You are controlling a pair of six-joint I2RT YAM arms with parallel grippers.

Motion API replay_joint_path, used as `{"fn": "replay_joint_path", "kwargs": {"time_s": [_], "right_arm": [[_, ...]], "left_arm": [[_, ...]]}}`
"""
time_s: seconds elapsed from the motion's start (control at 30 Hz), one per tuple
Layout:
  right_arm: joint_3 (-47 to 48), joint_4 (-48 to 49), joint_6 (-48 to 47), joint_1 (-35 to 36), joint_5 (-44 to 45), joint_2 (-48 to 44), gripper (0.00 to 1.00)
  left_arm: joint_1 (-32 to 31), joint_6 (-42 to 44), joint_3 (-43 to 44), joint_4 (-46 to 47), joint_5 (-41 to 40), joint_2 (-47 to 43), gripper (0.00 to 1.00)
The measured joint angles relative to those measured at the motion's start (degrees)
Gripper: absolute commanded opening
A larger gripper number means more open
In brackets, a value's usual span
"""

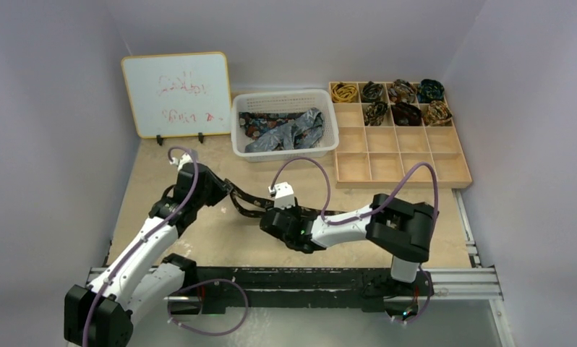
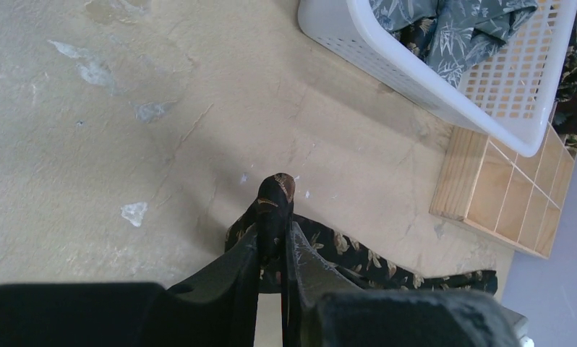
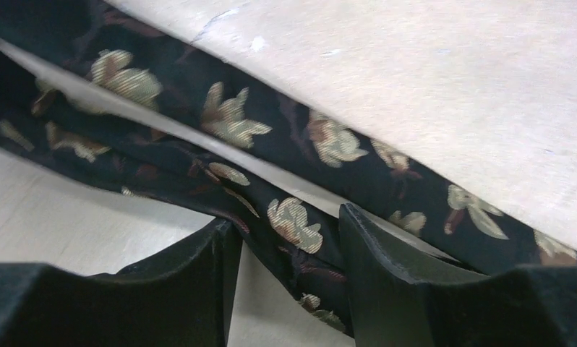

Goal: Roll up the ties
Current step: Flatten out the tie at the center of the board.

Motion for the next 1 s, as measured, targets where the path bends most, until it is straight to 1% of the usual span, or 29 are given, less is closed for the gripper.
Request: {"fn": "replay_joint_path", "kwargs": {"time_s": [0.03,0.1,0.17,0.23,0.3,0.33,0.37,0.4,0.43,0.47,0.5,0.57,0.67,0.73,0.87,1.0], "right_arm": [[0.0,0.2,-0.1,-0.1,-0.7,-0.2,0.58],[-1.2,1.3,-0.7,-0.3,-5.0,-2.1,0.67],[-4.1,2.3,-1.1,-0.3,-10.6,-6.3,0.74],[-7.9,4.5,-1.6,-0.3,-16.2,-12.3,0.77],[-10.7,6.9,-1.9,-0.8,-20.6,-17.2,0.77],[-11.8,8.2,-2.2,-1.4,-22.9,-19.2,0.77],[-12.3,9.2,-2.5,-2.3,-24.8,-20.5,0.77],[-12.5,9.9,-2.7,-3.5,-26.3,-21.0,0.76],[-12.5,10.6,-3.1,-5.2,-27.7,-21.0,0.76],[-12.5,10.8,-3.4,-6.4,-28.5,-20.7,0.76],[-12.5,10.9,-3.8,-7.9,-29.3,-20.1,0.76],[-12.0,10.2,-4.8,-10.6,-30.9,-18.1,0.76],[-9.2,7.3,-6.6,-13.0,-32.0,-13.8,0.75],[-6.9,5.3,-8.0,-13.2,-32.0,-11.7,0.75],[-2.3,2.8,-11.6,-13.2,-32.0,-8.9,0.71],[1.7,0.8,-14.4,-13.2,-31.7,-5.1,0.65]], "left_arm": [[0.0,0.4,0.0,0.9,0.2,0.5,0.15],[0.0,1.1,0.0,1.3,-0.1,0.5,0.16],[0.0,1.4,-0.1,1.0,-1.2,0.1,0.2],[0.0,1.3,-1.2,1.0,-2.7,-1.2,0.28],[0.0,1.1,-3.3,0.5,-3.8,-3.0,0.3],[0.0,0.7,-4.8,0.0,-4.4,-4.3,0.33],[0.0,0.2,-6.1,-0.8,-4.9,-5.4,0.39],[0.0,-0.5,-7.0,-1.9,-5.5,-6.6,0.49],[0.0,-1.7,-7.8,-3.7,-6.3,-7.8,0.53],[0.0,-2.6,-8.1,-5.0,-6.9,-8.7,0.6],[0.0,-4.0,-8.2,-7.0,-7.7,-9.8,0.65],[0.0,-6.1,-8.2,-9.5,-9.1,-11.7,0.71],[0.0,-10.2,-7.9,-14.8,-11.4,-13.4,0.75],[0.0,-11.0,-7.1,-17.4,-12.3,-13.2,0.79],[0.0,-10.6,-3.6,-20.2,-13.4,-11.1,0.78],[0.0,-8.3,0.0,-20.4,-13.5,-5.6,0.78]]}}
